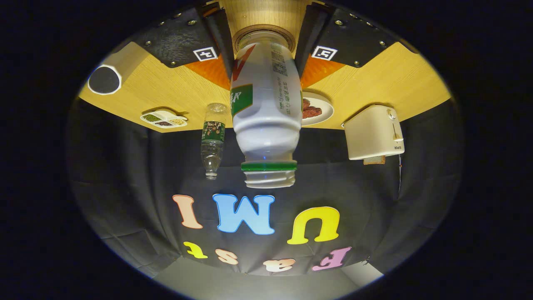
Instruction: Take the bottle from table, then pour the juice into the cup, finally place the bottle on the coaster
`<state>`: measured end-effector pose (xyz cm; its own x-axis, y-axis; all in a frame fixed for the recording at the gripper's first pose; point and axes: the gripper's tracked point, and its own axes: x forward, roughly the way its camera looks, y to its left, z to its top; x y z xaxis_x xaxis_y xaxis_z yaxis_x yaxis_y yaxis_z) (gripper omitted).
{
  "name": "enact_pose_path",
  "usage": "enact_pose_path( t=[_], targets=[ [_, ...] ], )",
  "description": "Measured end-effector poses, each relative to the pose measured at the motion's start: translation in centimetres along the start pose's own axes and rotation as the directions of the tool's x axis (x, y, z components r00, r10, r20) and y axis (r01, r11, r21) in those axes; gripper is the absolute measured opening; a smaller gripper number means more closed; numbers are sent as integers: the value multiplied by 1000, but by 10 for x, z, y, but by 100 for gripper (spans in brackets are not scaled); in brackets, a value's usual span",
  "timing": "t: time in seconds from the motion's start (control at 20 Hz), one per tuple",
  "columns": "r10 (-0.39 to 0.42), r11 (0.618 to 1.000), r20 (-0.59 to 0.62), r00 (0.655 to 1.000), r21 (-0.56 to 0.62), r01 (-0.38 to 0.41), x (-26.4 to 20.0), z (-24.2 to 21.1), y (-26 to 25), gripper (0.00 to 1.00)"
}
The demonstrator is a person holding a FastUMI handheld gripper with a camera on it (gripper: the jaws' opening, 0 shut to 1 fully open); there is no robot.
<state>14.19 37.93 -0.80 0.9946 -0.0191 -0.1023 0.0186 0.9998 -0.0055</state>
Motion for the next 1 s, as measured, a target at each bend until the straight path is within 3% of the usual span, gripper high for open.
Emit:
enact_pose_path(
  t=[0.3, 0.35, 0.45, 0.7, 1.0],
  targets=[
    [-15, 999, 3, 1000, 29, 15, 0, -1, -5, 75],
    [-14, 1000, 1, 1000, 28, 14, -1, -1, -5, 92],
    [5, 999, -5, 1000, 33, -5, -2, -2, -2, 98],
    [36, 998, -30, 999, 52, -35, -9, -6, 2, 98],
    [53, 997, 49, 997, 47, -56, -31, 26, 3, 98]
  ],
)
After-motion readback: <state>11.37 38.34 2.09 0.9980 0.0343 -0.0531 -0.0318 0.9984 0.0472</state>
